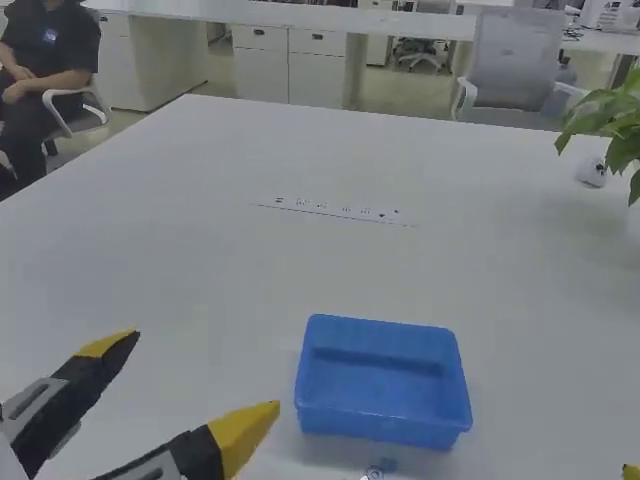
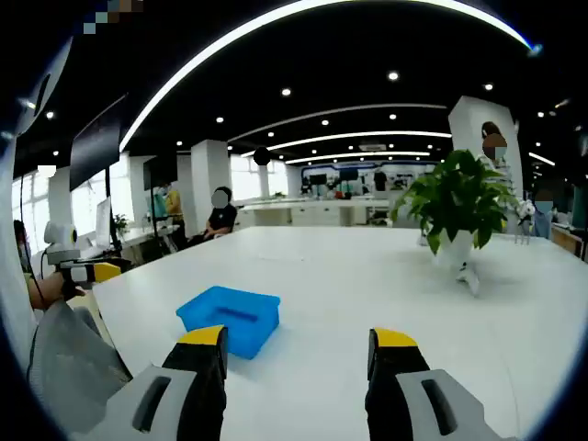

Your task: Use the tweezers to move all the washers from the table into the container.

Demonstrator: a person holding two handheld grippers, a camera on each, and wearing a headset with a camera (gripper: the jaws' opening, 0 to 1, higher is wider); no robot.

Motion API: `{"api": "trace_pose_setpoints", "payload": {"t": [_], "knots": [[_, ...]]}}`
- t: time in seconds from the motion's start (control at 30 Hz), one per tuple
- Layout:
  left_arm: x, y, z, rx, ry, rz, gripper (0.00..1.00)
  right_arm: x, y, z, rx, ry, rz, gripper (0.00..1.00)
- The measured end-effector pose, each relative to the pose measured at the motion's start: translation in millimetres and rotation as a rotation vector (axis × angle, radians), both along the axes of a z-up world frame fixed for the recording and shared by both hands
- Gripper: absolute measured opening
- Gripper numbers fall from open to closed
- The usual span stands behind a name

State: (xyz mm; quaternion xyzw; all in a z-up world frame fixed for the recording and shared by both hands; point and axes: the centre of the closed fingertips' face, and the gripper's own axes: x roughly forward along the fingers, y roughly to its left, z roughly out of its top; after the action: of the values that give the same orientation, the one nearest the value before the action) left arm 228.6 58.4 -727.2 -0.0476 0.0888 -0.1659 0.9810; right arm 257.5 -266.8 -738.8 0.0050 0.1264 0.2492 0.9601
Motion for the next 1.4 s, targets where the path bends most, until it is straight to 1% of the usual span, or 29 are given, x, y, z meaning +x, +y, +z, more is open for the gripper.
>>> {"api": "trace_pose_setpoints", "payload": {"t": [0.1,0.17,0.23,0.37,0.57,0.73,0.9,1.1,1.33,1.4], "knots": [[0.0,-0.9,0.0,0.002,0.0,-0.005,0.87,-0.2,0.1,-0.7,0.0,0.002,-0.001,0.59],[0.1,-0.7,1.6,-0.01,-0.006,-0.005,0.86,-0.6,1.4,-1.4,-0.003,0.005,0.003,0.59],[0.3,0.7,1.0,-0.018,0.0,0.0,0.86,-0.7,1.6,-0.7,-0.005,0.001,0.001,0.59],[0.6,2.1,1.7,-0.027,-0.004,0.004,0.86,-0.4,0.1,1.3,0.012,-0.003,-0.012,0.57],[1.1,2.6,-0.2,-0.023,0.0,-0.001,0.85,-0.5,2.6,0.2,0.001,0.0,-0.006,0.57],[1.2,3.8,-0.3,-0.028,-0.002,0.0,0.85,0.3,0.6,0.6,0.005,-0.002,-0.013,0.58],[1.0,4.8,-1.6,-0.024,0.002,0.002,0.85,0.1,2.7,0.4,0.0,0.0,-0.008,0.58],[1.0,6.7,-1.6,-0.03,-0.002,0.006,0.84,0.5,1.7,-0.3,-0.006,0.002,-0.008,0.59],[0.7,4.5,-2.3,-0.023,0.003,-0.002,0.84,-0.4,4.9,1.1,-0.008,-0.003,-0.001,0.6],[0.8,3.9,-2.4,-0.026,0.005,-0.006,0.84,-0.6,6.4,-0.2,-0.017,0.005,0.005,0.61]]}}
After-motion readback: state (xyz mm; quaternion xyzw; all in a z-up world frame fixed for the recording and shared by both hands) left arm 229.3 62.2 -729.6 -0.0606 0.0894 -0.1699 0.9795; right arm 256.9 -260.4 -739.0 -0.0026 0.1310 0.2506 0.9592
